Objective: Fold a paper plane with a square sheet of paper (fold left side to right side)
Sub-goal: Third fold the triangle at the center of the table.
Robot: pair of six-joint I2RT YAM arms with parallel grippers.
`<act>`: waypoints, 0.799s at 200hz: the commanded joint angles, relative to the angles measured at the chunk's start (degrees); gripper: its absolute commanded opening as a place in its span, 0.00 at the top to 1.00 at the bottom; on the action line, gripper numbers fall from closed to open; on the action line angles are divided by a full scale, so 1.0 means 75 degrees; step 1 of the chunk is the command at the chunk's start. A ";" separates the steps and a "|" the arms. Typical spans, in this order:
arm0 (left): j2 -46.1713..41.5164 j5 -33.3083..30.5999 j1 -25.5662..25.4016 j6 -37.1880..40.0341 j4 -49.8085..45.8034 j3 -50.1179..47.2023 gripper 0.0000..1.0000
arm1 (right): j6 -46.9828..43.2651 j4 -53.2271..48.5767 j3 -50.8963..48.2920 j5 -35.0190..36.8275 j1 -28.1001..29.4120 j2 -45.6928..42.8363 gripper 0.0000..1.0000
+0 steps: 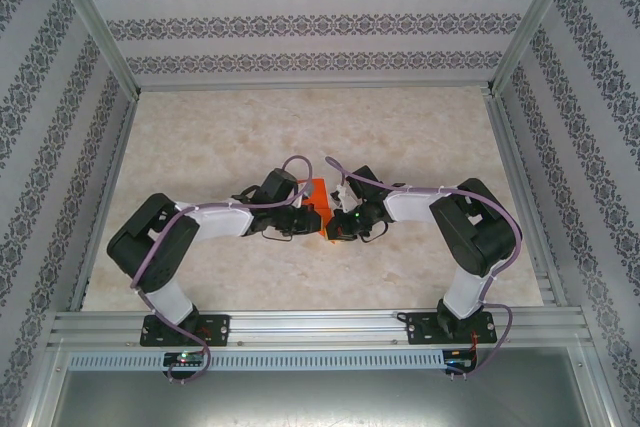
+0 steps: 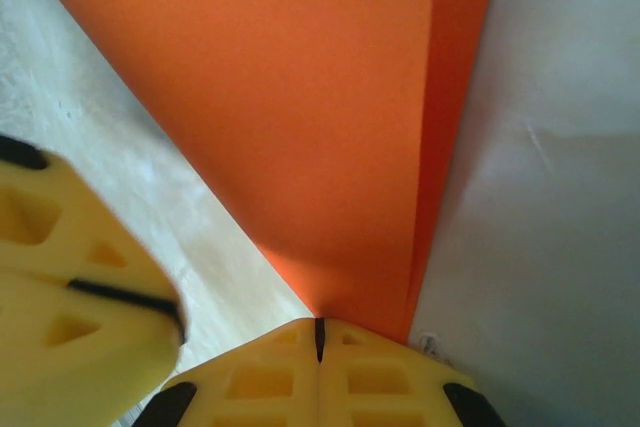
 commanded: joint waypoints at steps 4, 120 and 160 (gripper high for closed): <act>0.0334 -0.0141 -0.0135 -0.0112 0.0341 0.0125 0.98 | -0.0086 -0.0438 -0.0214 0.0732 -0.0061 0.0357 1.00; 0.0757 -0.1071 -0.0124 0.0105 -0.0101 0.0230 1.00 | -0.0256 -0.0911 -0.0179 0.0993 -0.0061 0.0384 1.00; 0.0670 -0.1548 0.0052 0.0456 -0.0674 0.0501 1.00 | -0.0286 -0.1034 -0.0171 0.1069 -0.0061 0.0448 1.00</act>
